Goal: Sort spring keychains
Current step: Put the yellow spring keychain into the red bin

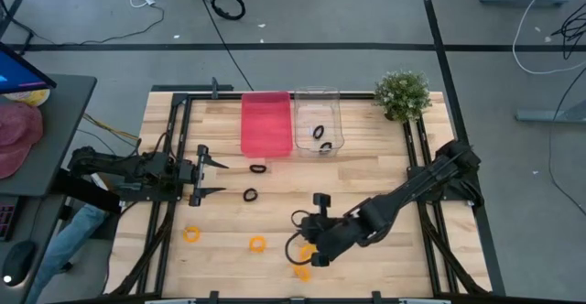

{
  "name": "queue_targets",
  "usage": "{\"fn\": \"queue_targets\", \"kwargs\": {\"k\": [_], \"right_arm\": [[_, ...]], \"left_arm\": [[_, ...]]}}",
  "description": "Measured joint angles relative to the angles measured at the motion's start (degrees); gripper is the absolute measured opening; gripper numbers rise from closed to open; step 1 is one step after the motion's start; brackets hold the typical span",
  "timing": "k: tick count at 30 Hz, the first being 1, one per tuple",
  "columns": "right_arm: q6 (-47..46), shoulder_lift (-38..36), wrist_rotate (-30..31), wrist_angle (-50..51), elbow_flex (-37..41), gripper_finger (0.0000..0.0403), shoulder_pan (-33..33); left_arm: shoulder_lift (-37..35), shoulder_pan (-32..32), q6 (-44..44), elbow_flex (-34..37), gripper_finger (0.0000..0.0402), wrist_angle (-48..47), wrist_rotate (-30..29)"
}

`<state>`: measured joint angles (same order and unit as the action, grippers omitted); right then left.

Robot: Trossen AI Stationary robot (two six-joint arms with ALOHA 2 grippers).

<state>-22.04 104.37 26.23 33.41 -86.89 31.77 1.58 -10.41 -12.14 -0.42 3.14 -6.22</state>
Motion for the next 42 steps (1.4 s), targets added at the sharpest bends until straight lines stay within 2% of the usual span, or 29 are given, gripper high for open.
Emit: {"fn": "queue_targets", "kwargs": {"k": [6, 16, 22, 29, 33, 36, 39, 42], "right_arm": [[-3.71, 3.88, -4.53, 2.13, 0.00, 0.0106, 0.02], [-9.00, 9.28, -7.97, 2.55, -0.02, 0.0194, 0.10], [-9.04, 13.72, -12.32, 2.65, 0.02, 0.0221, 0.09], [-9.00, 18.78, -13.76, 3.16, 0.04, 0.0228, -0.37], [-9.00, 19.55, -14.73, 3.35, -0.20, 0.0228, -1.47], [-9.00, 19.57, -17.94, 3.22, -0.20, 0.0212, -2.46], [-8.30, 19.57, -20.49, 3.87, -0.20, 0.0156, -2.83], [-6.03, 19.59, -24.21, 5.60, -0.20, 0.0054, -3.70]], "left_arm": [[0.02, 0.00, 0.00, 0.02, 0.0298, 0.00, 0.00], [0.02, 0.00, -0.02, 0.01, 0.0298, 0.00, 0.00], [0.02, 0.00, 0.00, 0.00, 0.0298, 0.00, 0.00], [0.00, 0.00, 0.00, 0.01, 0.0298, 0.00, 0.00], [0.02, 0.00, 0.00, 0.01, 0.0298, 0.00, 0.00], [0.02, 0.00, 0.00, 0.00, 0.0298, 0.01, 0.00], [0.02, 0.00, 0.00, 0.01, 0.0298, 0.00, 0.00], [0.01, 0.00, -0.01, 0.01, 0.0298, 0.01, 0.00]]}}
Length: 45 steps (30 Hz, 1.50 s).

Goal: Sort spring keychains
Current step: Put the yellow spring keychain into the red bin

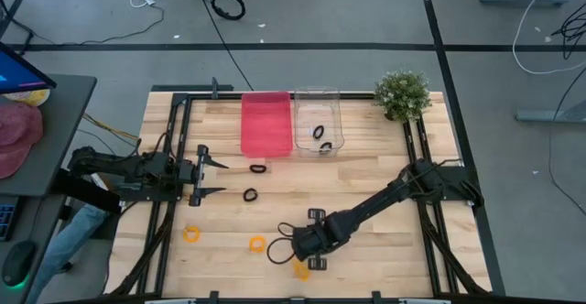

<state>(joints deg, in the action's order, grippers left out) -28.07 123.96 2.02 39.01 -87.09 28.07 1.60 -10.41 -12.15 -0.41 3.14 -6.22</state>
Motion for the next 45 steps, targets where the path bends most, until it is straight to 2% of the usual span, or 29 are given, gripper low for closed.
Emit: {"fn": "queue_targets", "kwargs": {"k": [2, 5, 8, 14, 21, 27, 45], "right_arm": [[1.95, -0.33, -2.38, 1.06, -0.04, 0.0020, -0.87], [1.44, -0.80, -1.60, 2.34, 0.04, 0.0028, -1.26], [4.06, -2.05, -0.68, 3.66, 0.33, 0.0015, -1.48], [6.90, -7.68, 12.09, 3.63, 0.37, 0.0011, -2.03], [10.94, -13.60, 28.84, -2.91, 0.33, 0.0009, -3.83], [13.92, -15.38, 36.77, -9.92, 0.29, 0.0009, -6.80], [18.74, -15.45, 38.00, -16.90, 0.28, 0.0009, -19.45]], "left_arm": [[0.01, 0.00, 0.00, 0.00, 0.0298, -0.01, 0.00], [0.01, 0.00, 0.01, -0.01, 0.0298, -0.01, 0.00], [0.01, 0.00, 0.01, -0.01, 0.0298, 0.00, 0.00], [0.00, 0.00, 0.01, 0.00, 0.0298, -0.01, 0.00], [-0.01, 0.00, 0.00, 0.00, 0.0298, -0.01, 0.00], [0.01, 0.00, 0.01, -0.01, 0.0298, -0.01, 0.00], [0.00, 0.00, 0.00, -0.01, 0.0298, -0.01, 0.00]]}}
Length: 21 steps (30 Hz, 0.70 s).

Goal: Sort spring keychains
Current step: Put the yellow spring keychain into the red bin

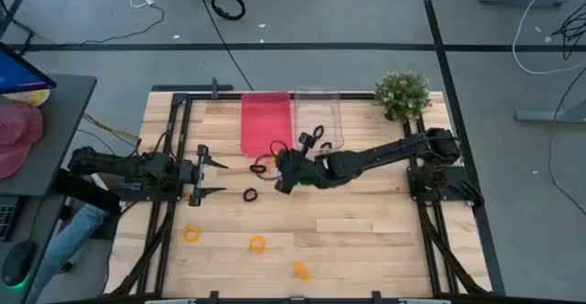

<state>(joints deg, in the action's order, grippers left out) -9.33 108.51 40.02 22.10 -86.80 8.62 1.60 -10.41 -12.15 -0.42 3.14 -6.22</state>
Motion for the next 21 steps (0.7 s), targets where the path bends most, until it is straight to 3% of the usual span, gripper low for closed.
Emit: {"fn": "queue_targets", "kwargs": {"k": [16, 21], "right_arm": [[7.88, 0.00, -0.73, -9.60, -0.02, 0.0009, -7.96], [9.95, 0.02, -4.61, -12.29, -0.02, 0.0009, -10.66]], "left_arm": [[0.01, 0.00, -0.01, -0.01, 0.0298, 0.00, 0.00], [-0.01, 0.00, -0.01, 0.01, 0.0298, 0.00, 0.00]]}}
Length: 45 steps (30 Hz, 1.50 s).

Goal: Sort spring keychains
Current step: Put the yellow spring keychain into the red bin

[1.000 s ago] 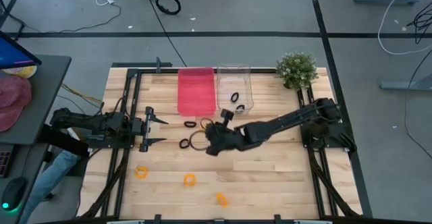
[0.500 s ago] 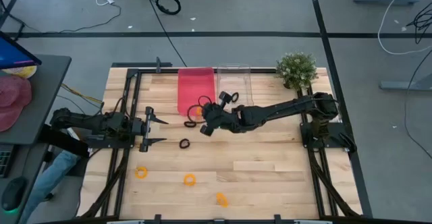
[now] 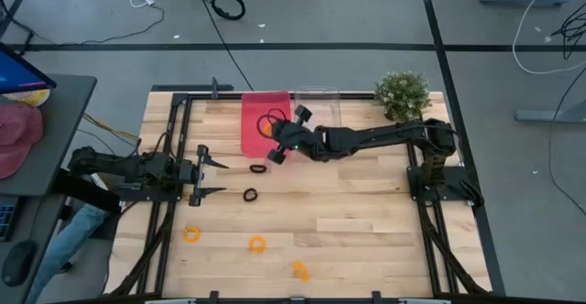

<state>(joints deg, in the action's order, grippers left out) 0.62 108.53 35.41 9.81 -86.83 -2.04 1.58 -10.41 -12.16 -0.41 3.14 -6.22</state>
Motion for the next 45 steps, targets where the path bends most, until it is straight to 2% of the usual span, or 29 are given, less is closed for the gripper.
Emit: {"fn": "queue_targets", "kwargs": {"k": [12, 24, 29, 40, 45], "right_arm": [[4.43, 0.02, -7.82, -6.45, 0.00, 0.0009, -5.11], [4.48, 0.02, -8.49, -6.80, 0.00, 0.0016, -7.15], [3.34, 0.04, -8.48, -6.80, 0.00, 0.0049, -7.17], [3.14, 0.07, -8.47, -5.99, -0.04, 0.0158, -7.17], [3.26, 0.07, -8.47, -5.82, -0.04, 0.0191, -7.15]], "left_arm": [[0.00, 0.00, 0.02, 0.00, 0.0298, 0.00, 0.00], [0.02, 0.00, 0.02, 0.00, 0.0298, 0.00, 0.00], [0.01, 0.00, 0.02, 0.00, 0.0298, 0.00, 0.00], [0.01, 0.00, 0.02, -0.02, 0.0298, 0.00, 0.00], [0.00, 0.00, 0.01, 0.00, 0.0298, 0.00, 0.00]]}}
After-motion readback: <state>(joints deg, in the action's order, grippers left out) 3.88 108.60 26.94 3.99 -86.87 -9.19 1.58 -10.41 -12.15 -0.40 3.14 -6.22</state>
